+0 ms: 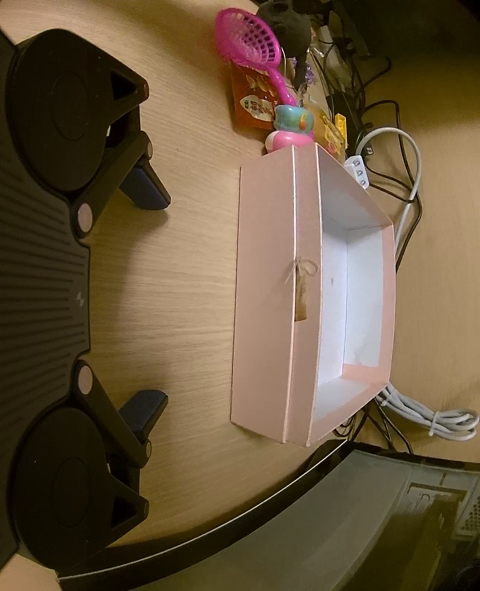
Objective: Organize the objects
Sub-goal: 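Grasp the dark grey plush toy with the left tool while the right tool grasps the packaged bread roll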
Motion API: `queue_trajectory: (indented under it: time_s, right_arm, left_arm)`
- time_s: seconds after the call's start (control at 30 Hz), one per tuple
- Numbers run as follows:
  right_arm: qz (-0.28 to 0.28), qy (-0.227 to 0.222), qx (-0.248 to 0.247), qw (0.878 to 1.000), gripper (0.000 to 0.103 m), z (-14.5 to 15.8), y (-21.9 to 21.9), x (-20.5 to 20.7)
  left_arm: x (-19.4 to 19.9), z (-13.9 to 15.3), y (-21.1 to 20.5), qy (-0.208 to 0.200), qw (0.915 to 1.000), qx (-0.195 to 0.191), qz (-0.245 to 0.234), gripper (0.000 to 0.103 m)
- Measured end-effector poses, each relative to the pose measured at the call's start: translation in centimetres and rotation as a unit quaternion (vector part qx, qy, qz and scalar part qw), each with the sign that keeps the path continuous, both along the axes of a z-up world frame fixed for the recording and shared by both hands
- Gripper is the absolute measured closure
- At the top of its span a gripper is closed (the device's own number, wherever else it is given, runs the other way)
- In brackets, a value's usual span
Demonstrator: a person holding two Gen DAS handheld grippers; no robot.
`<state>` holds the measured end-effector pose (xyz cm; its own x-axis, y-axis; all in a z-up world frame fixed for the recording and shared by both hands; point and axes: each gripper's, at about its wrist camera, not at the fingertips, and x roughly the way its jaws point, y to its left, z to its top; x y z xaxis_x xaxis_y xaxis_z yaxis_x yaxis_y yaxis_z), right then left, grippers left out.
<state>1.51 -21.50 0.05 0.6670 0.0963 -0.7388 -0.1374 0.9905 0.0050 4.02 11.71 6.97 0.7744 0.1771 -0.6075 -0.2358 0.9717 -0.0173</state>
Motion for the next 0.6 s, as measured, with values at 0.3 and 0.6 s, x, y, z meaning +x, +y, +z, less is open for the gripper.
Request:
queue_trajectory:
  time_s: [0.3, 0.6]
  right_arm:
    - [0.011, -0.009, 0.004, 1.0, 0.0, 2.5, 1.8, -0.9]
    - [0.086, -0.051, 0.021, 0.995, 0.0, 7.4, 8.8, 0.9]
  left_arm:
    - [5.2, -3.0, 2.4, 0.065, 0.9975, -0.01, -0.026, 0.013]
    - [-1.5, 0.8, 7.9, 0.019, 0.9935, -0.111, -0.018, 0.014]
